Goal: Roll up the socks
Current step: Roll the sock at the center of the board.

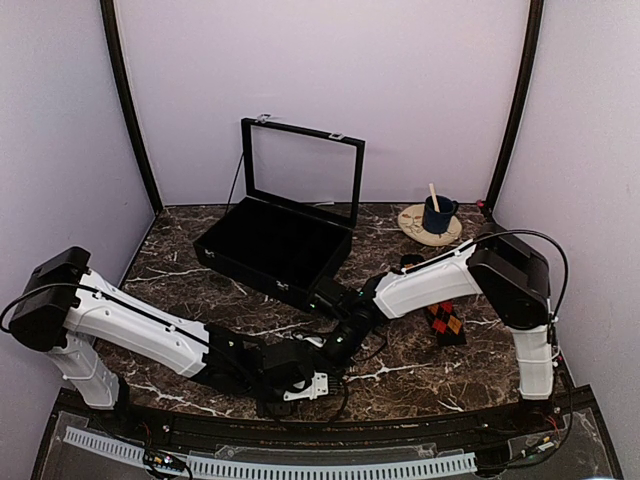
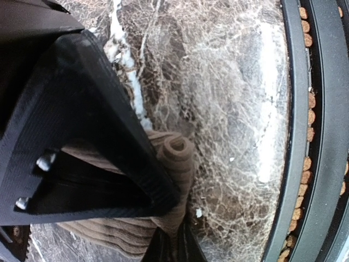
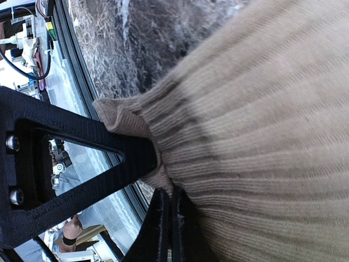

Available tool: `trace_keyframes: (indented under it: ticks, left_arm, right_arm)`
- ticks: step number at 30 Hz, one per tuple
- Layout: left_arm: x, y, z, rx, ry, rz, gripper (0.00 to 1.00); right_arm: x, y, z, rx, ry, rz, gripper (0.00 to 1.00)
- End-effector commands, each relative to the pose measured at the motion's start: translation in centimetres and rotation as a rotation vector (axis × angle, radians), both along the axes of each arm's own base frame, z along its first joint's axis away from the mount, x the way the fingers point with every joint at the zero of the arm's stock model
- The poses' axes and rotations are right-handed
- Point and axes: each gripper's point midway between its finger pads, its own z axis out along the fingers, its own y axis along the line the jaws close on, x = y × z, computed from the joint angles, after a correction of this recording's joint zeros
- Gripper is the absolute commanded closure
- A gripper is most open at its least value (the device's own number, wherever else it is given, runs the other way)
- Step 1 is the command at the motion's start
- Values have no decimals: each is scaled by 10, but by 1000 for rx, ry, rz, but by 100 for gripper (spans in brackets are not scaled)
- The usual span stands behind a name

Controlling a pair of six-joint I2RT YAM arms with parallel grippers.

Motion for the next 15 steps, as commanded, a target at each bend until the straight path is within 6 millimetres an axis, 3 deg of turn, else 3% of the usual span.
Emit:
trace_keyframes:
  ticks: [1,5,15]
  left_arm:
    - [-21,41,-39,182,178,18,98]
    - [-23,39,-37,189,231,20,100]
    - [-26,31,-29,184,350,44,100]
  right_arm:
    - [-2,-11,-10,-53,-2,-13,100]
    - [-2,-13,-8,-49,-9,-16,99]
    - [-2,-21,-3,-49,-38,-17,74]
